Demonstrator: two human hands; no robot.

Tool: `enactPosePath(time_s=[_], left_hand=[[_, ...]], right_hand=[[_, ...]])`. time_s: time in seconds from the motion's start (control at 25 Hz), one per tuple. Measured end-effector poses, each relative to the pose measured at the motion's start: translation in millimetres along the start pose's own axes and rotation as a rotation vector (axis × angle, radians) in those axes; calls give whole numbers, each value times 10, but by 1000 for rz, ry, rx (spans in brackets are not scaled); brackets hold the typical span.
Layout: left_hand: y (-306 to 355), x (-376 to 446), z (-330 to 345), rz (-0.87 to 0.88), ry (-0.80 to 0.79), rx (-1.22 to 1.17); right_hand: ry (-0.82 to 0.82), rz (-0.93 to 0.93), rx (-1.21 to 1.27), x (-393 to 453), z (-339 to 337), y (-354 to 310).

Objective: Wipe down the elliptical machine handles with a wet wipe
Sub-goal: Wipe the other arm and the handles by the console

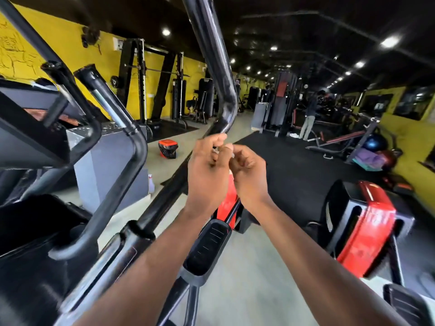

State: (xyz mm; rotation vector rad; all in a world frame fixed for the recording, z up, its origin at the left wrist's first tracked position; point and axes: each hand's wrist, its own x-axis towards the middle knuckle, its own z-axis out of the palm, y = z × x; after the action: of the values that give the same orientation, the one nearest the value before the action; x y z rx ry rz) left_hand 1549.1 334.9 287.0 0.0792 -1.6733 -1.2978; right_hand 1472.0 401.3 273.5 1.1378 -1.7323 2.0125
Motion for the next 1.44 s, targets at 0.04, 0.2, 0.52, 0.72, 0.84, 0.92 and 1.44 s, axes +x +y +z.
enactPosePath(time_s=[0.04,0.2,0.52,0.72,0.84,0.92,1.44], left_hand=[[-83,-15,112,-22,-22,12],[-448,7,479,-75,-73,15],[-1412,396,1007,-252,58,167],[-1718,694,1027,-380,288,-9],[-1808,861,967,-454,233,-67],[-1837,984,966,-468,168,-62],[-2158,1786,633,-355,372,-60]], right_hand=[[21,59,62,14,-92,28],[25,293,247,97,-384,288],[-163,424,394,679,-636,1565],[-561,542,348,976,-567,2081],[-460,558,394,1045,-484,2132],[-392,583,375,1098,-401,2065],[-349,544,488,1872,474,2091]])
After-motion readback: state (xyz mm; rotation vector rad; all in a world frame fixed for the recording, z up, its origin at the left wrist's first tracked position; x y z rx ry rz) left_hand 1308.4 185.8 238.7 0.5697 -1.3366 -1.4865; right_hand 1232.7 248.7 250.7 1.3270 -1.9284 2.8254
